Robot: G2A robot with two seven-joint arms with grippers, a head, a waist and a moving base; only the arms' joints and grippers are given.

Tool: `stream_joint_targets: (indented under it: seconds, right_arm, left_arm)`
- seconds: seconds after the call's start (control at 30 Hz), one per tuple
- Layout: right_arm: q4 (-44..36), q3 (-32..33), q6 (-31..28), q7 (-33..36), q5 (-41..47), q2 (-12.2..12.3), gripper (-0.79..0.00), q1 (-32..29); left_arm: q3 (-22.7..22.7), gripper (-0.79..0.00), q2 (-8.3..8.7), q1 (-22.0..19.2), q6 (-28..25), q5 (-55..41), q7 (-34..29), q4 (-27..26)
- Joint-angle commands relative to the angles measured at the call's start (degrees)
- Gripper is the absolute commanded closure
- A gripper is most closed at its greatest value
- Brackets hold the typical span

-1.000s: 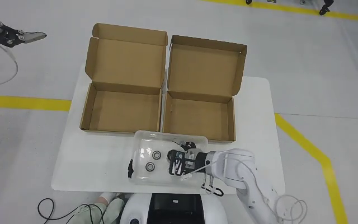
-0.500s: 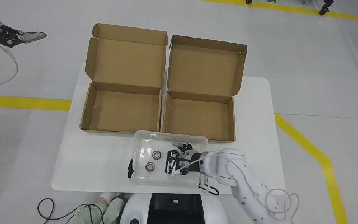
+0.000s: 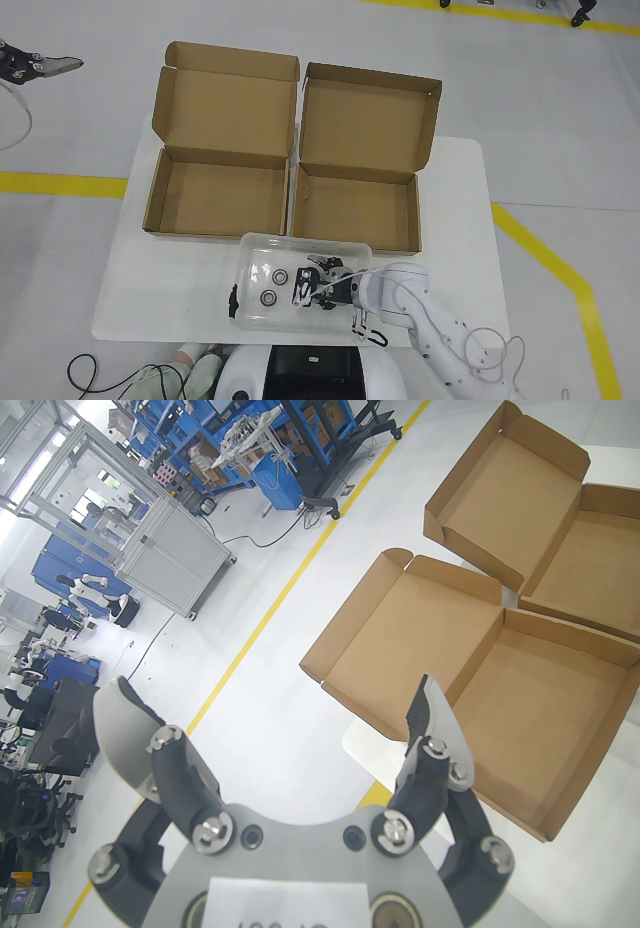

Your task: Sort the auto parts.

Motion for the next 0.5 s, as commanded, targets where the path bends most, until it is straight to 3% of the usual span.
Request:
stream_joint_targets:
  seconds: [0.0, 0.23, 0.47]
  right_arm:
    - [0.84, -0.41, 0.31, -0.45, 0.06, -0.03, -0.57, 0.45]
    - [3.48, -1.87, 1.24, -1.6, 0.12, -0.17, -0.563, 2.16]
    - [5.23, -2.23, 1.79, -2.4, 0.84, -0.05, -0.369, 2.8]
  left_arm:
    - [0.0, -0.785, 0.0, 0.0, 0.0, 0.0, 0.0, 0.0]
    - [0.0, -0.785, 0.0, 0.0, 0.0, 0.0, 0.0, 0.0]
    - [0.0, -0.785, 0.0, 0.0, 0.0, 0.0, 0.0, 0.0]
